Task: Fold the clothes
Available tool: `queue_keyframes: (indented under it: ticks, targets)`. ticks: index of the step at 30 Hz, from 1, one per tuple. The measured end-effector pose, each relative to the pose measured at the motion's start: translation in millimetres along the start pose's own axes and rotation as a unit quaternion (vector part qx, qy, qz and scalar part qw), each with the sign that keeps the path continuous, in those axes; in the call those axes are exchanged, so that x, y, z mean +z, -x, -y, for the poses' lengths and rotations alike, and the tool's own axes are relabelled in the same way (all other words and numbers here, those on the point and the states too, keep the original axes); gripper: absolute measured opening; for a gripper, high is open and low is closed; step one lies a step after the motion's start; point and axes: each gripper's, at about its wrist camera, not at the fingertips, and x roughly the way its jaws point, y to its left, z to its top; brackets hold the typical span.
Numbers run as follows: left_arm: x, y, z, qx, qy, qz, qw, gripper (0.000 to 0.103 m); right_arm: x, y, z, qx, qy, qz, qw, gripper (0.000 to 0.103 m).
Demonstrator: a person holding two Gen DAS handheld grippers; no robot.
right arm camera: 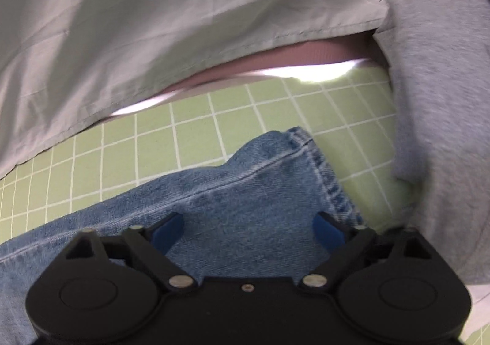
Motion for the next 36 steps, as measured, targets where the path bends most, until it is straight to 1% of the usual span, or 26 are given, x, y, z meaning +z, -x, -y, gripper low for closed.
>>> queue_keyframes:
  ticks: [3, 6, 9, 13, 16, 20, 22, 24, 25, 28, 31, 32, 33, 35, 36]
  targets:
    - [0.9, 0.3, 0.1, 0.0, -0.001, -0.002, 1.0, 0.103, 8.1, -4.3, -2.5, -0.003, 0.001, -0.027, 1.0, 0.103]
    - [1.1, 1.2, 0.0, -0.001, -0.002, 0.0, 1.0, 0.103, 16.4, -7.7, -2.3, 0.002, 0.016, -0.059, 0.998, 0.103]
    - [-2.3, 3.1, -0.1, -0.003, -0.009, 0.013, 0.9999, 0.103, 24.2, -11.2, -2.4, 0.004, 0.03, -0.092, 0.995, 0.103]
    - [-7.1, 5.6, 0.0, -0.002, -0.009, 0.03, 0.9995, 0.103, 34.7, -17.0, -3.0, -0.001, 0.029, -0.13, 0.991, 0.103]
    - [-10.6, 7.0, -1.4, -0.006, -0.021, 0.047, 0.9987, 0.103, 35.9, -17.1, -5.6, -0.006, 0.033, -0.138, 0.99, 0.103]
    - [-18.0, 8.4, -4.2, -0.015, -0.043, 0.08, 0.9957, 0.103, 22.7, -10.1, -1.3, -0.006, 0.003, -0.105, 0.994, 0.103]
    - [-21.3, 9.7, -5.9, -0.019, -0.052, 0.094, 0.994, 0.103, 14.8, -5.8, -2.4, -0.018, -0.02, -0.095, 0.995, 0.103]
    - [-25.9, 9.8, -8.2, -0.023, -0.058, 0.113, 0.9917, 0.103, 1.1, 1.0, -4.7, -0.029, -0.041, -0.065, 0.997, 0.103]
    - [-32.6, 7.8, -8.4, -0.025, -0.061, 0.122, 0.9903, 0.103, -7.7, 4.5, -6.6, -0.034, -0.048, -0.042, 0.997, 0.103]
    - [-33.6, 2.4, -7.1, -0.029, -0.065, 0.142, 0.9873, 0.103, -36.5, 14.9, -13.0, -0.051, -0.065, 0.034, 0.996, 0.103]
    - [-34.8, -3.1, -8.2, -0.03, -0.067, 0.149, 0.9862, 0.103, -65.6, 31.6, -26.9, -0.068, -0.057, 0.091, 0.992, 0.102]
    - [-36.1, -2.3, -8.7, -0.031, -0.071, 0.145, 0.9864, 0.103, -75.3, 42.6, -32.6, -0.074, -0.051, 0.12, 0.989, 0.101]
    - [-39.9, 2.8, -10.2, -0.035, -0.074, 0.139, 0.9869, 0.103, -85.8, 56.3, -41.3, -0.076, -0.04, 0.159, 0.984, 0.102]
    - [-44.4, 17.3, -16.6, -0.05, -0.068, 0.136, 0.9871, 0.103, -117.7, 90.5, -55.5, -0.067, -0.006, 0.218, 0.974, 0.102]
    - [-48.2, 29.1, -22.1, -0.058, -0.061, 0.141, 0.9864, 0.103, -134.0, 104.3, -57.1, -0.067, 0.002, 0.226, 0.972, 0.103]
